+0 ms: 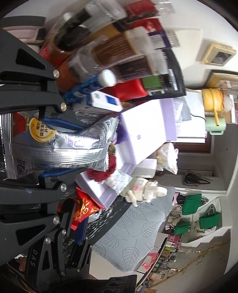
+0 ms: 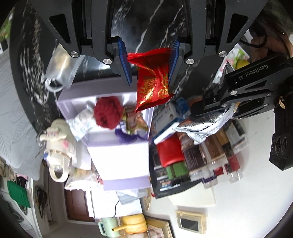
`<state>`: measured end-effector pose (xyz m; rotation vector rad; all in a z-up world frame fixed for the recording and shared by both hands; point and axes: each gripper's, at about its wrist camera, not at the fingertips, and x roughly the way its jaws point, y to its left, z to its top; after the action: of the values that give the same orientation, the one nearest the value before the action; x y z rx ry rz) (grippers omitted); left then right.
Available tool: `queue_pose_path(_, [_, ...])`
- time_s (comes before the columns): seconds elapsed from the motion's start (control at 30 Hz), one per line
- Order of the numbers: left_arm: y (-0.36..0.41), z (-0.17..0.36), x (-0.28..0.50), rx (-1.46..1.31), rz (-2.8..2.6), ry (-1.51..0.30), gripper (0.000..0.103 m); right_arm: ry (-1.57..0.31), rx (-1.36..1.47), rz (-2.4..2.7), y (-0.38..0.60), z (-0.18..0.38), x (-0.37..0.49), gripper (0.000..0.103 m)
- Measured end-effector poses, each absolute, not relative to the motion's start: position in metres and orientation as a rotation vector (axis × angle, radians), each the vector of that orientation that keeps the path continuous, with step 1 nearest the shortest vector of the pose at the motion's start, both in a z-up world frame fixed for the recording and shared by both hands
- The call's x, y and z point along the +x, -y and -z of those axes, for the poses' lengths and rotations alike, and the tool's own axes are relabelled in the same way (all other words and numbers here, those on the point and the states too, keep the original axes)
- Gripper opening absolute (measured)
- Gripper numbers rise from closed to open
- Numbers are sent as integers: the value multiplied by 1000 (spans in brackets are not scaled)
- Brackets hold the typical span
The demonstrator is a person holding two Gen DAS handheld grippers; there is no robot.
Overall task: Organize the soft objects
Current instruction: 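Lift the silver packet and red candy packet and carry both toward the lavender box, then lower both packets into the lavender box and open both tools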
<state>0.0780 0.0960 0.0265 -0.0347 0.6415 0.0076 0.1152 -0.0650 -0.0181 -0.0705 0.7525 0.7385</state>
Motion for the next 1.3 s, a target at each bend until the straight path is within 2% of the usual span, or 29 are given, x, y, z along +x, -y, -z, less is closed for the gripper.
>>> queue_pose_path(0.77, [-91, -95, 176, -7, -19, -448, 37, -580, -81, -702, 74, -60, 202, 38])
queue_pose_path(1.3, [-101, -64, 264, -44, -92, -490, 37, -569, -28, -689, 63, -60, 296, 38])
